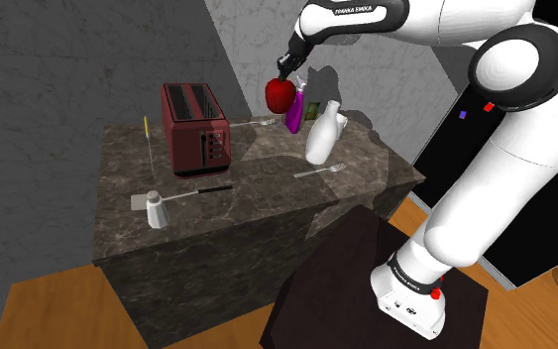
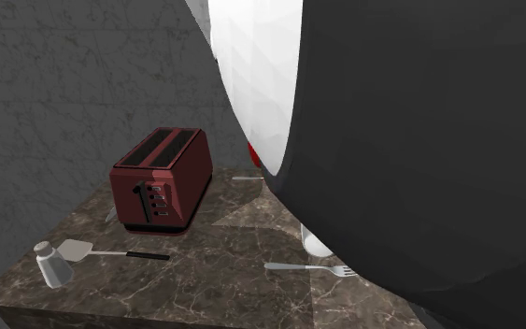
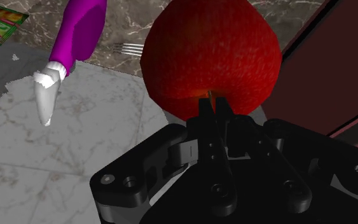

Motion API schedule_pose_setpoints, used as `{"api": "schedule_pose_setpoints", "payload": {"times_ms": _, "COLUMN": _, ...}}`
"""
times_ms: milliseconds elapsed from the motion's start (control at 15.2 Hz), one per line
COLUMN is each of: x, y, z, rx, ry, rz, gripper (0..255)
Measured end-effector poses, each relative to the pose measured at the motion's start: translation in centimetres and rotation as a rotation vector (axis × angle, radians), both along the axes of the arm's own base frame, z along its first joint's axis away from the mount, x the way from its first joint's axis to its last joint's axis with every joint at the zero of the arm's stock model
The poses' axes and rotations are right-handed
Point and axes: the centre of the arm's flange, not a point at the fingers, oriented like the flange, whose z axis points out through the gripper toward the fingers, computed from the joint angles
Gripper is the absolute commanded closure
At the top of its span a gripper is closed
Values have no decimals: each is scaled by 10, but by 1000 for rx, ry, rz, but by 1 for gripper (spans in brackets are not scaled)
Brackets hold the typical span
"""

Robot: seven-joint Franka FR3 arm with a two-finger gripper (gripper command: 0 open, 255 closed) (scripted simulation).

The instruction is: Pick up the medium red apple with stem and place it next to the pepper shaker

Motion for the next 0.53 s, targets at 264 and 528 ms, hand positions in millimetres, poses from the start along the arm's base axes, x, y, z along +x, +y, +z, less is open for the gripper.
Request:
{"api": "schedule_pose_setpoints", "payload": {"times_ms": 264, "x": 0, "y": -1, "z": 22, "rx": 0, "ry": 0, "rz": 0, "gripper": 255}}
{"api": "schedule_pose_setpoints", "payload": {"times_ms": 528, "x": 0, "y": 0, "z": 41, "rx": 0, "ry": 0, "rz": 0, "gripper": 255}}
